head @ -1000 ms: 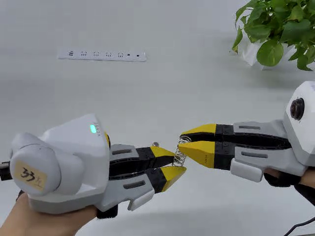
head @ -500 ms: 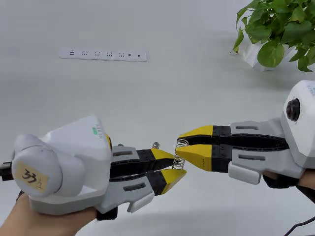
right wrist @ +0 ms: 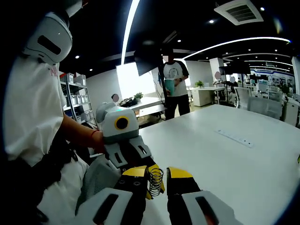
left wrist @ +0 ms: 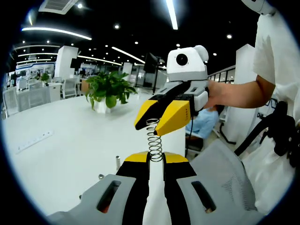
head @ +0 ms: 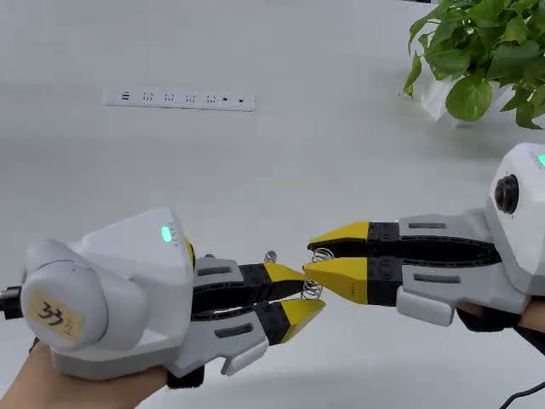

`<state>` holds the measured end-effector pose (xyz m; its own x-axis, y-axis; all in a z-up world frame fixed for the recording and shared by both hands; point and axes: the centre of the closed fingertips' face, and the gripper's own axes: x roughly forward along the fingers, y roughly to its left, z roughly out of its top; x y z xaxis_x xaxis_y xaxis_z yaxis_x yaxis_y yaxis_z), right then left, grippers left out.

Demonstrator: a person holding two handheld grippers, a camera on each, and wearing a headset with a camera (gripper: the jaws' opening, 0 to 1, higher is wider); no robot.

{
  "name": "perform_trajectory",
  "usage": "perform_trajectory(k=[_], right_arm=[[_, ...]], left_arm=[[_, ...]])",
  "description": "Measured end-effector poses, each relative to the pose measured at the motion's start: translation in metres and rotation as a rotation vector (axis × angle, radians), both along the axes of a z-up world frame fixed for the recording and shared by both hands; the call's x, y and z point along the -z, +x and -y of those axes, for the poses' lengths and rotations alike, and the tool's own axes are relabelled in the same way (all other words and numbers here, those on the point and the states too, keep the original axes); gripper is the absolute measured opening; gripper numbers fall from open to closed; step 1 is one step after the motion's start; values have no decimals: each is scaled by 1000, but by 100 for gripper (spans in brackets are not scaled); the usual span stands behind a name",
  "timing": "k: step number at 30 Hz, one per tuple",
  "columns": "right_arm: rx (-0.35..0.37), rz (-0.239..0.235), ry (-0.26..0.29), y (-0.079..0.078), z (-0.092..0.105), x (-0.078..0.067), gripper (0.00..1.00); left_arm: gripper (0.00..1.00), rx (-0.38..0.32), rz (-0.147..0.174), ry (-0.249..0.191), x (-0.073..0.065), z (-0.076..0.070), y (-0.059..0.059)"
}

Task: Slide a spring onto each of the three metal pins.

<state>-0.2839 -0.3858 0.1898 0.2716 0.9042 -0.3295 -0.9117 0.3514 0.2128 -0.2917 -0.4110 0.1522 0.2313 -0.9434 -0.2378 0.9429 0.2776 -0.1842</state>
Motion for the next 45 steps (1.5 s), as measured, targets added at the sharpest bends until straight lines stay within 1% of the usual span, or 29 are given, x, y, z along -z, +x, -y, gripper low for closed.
perform_trajectory(k=[9, 11, 14, 17, 19, 21, 22, 24, 27, 29, 32, 34, 37, 39, 41, 43, 45], right_arm=[[-12, -3, -4, 0, 5, -2, 19], [-26, -9, -18, -1, 7, -2, 22], [-59, 7, -50, -2, 9, -3, 28], [-105, 25, -102, -2, 12, -4, 32], [-127, 28, -124, 0, 14, -5, 33], [-164, 38, -166, 1, 17, -4, 35], [-188, 49, -190, 1, 17, -4, 35], [-219, 45, -211, -1, 16, -4, 36], [-288, 58, -275, -3, 15, -1, 38], [-320, 69, -302, -4, 14, 0, 38], [-382, 83, -362, -6, 12, 1, 36], [-407, 94, -377, -6, 10, 1, 36], [-452, 101, -417, -7, 7, 3, 35], [-483, 110, -443, -5, 9, 6, 33], [-515, 107, -471, -8, 8, 10, 30], [-556, 110, -506, -12, 7, 13, 27], [-593, 114, -534, -14, 11, 15, 25]], left_arm=[[6, -1, 0, 4, 2, -2, 0], [6, -1, 4, 6, 2, -2, 0], [6, -1, 8, 9, 2, -3, -1], [6, 0, 13, 13, 3, -3, -1], [6, 0, 15, 15, 3, -4, -1], [6, -2, 16, 14, 3, -4, 0], [6, -2, 18, 15, 3, -5, 0], [6, -2, 22, 21, 4, -5, 0], [6, 2, 26, 28, 5, -5, 0], [6, 4, 29, 31, 5, -5, -1], [6, 6, 31, 30, 4, -4, -1], [6, 8, 33, 32, 4, -3, -1], [6, 16, 36, 32, 4, -1, -2], [6, 19, 37, 33, 4, -1, -3], [6, 21, 37, 36, 4, 0, -3], [6, 25, 42, 50, 6, 0, -4], [6, 29, 43, 57, 8, 0, -4]])
